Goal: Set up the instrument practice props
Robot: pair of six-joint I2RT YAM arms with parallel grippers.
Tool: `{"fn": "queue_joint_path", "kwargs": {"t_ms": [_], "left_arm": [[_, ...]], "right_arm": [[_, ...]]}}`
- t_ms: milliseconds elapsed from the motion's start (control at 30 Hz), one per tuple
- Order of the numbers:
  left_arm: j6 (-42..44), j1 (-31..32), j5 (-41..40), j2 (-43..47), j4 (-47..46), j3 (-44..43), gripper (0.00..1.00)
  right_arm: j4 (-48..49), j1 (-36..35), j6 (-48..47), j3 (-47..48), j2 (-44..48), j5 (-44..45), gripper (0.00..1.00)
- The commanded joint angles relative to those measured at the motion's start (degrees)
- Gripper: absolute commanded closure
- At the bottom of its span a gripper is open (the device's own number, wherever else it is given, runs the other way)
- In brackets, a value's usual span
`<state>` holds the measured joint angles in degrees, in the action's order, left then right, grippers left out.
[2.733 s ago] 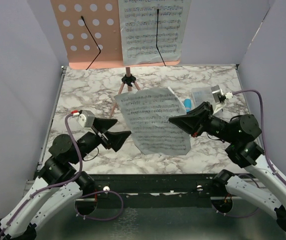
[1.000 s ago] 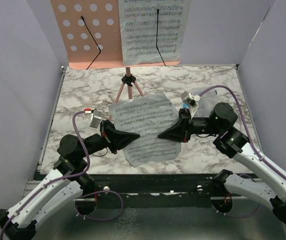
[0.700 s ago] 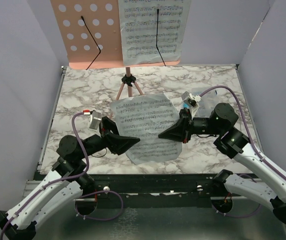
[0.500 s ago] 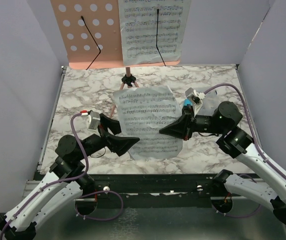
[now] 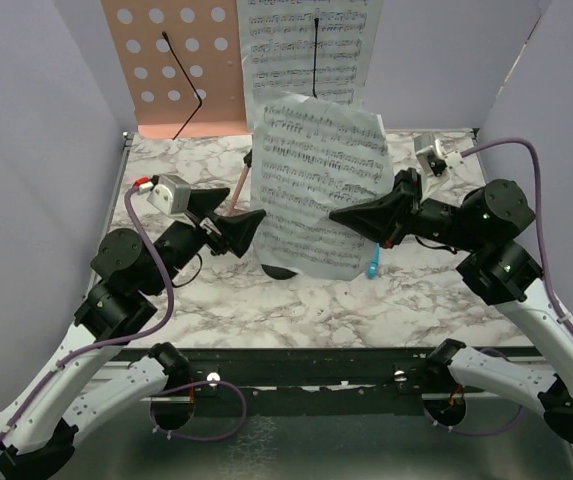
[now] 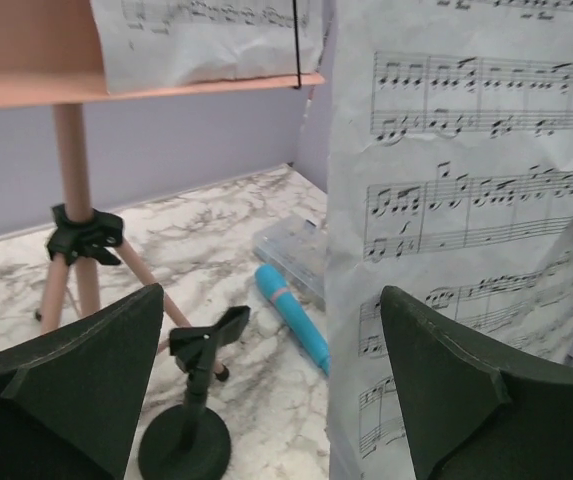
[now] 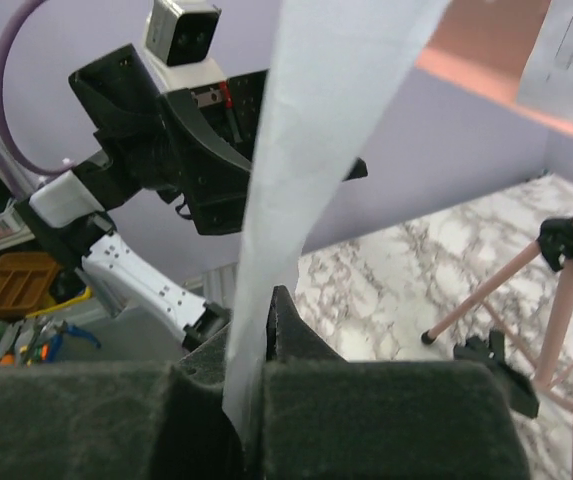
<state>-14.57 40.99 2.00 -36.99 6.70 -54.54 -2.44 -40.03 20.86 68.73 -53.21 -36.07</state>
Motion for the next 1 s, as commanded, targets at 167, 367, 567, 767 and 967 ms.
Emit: {"fn": "queue_joint_path", "kwargs": {"t_ms": [167, 367, 567, 767, 967], "left_arm": [[10.65, 0.12, -16.57, -9.67, 6.30, -16.36, 0.15], [12.01, 0.14, -23.12, -15.31, 9.46, -27.37, 0.17], [12.38, 0.12, -29.49, -18.55, 12.29, -34.45, 0.19], [11.44, 0.14, -32.27, -24.01, 17.61, -42.83, 0.20], [9.71, 0.07, -31.21, -30.73, 24.20, -52.07, 0.18]], "right_arm": [[-2.33, -0.22, -5.97, 14.84, -6.58, 7.81, 1.00], [-3.38, -0.22, -7.85, 23.22, -12.82, 3.86, 1.00], [-4.97, -0.22, -10.10, 31.41, -18.75, -6.36, 1.00], [-5.74, -0.22, -10.92, 35.45, -21.55, -5.59, 1.00], [-6.35, -0.22, -12.60, 37.65, -23.35, -3.33, 1.00]]}}
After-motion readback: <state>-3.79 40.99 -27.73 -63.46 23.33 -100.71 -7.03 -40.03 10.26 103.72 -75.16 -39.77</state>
